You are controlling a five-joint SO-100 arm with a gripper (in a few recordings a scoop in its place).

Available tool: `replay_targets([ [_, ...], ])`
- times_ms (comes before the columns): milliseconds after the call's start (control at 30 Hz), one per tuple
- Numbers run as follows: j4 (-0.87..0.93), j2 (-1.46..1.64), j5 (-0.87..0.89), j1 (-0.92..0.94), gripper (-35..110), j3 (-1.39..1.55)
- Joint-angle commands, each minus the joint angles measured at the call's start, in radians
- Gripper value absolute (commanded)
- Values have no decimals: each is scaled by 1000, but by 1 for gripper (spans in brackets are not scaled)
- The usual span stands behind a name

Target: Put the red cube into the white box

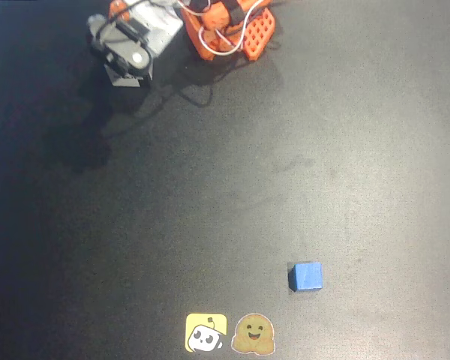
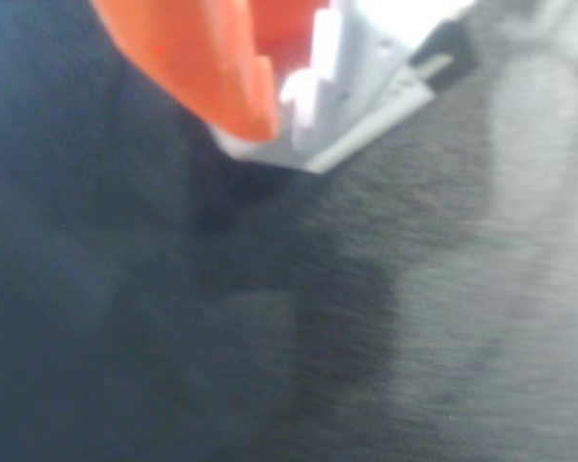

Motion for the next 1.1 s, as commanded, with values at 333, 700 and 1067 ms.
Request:
replay_targets([
  [333,-120,-563,195,-485,0,-253],
  [700,-26,-558,419,-847,0,-232],
  [1067,123,-433,399,-930,0,-212],
])
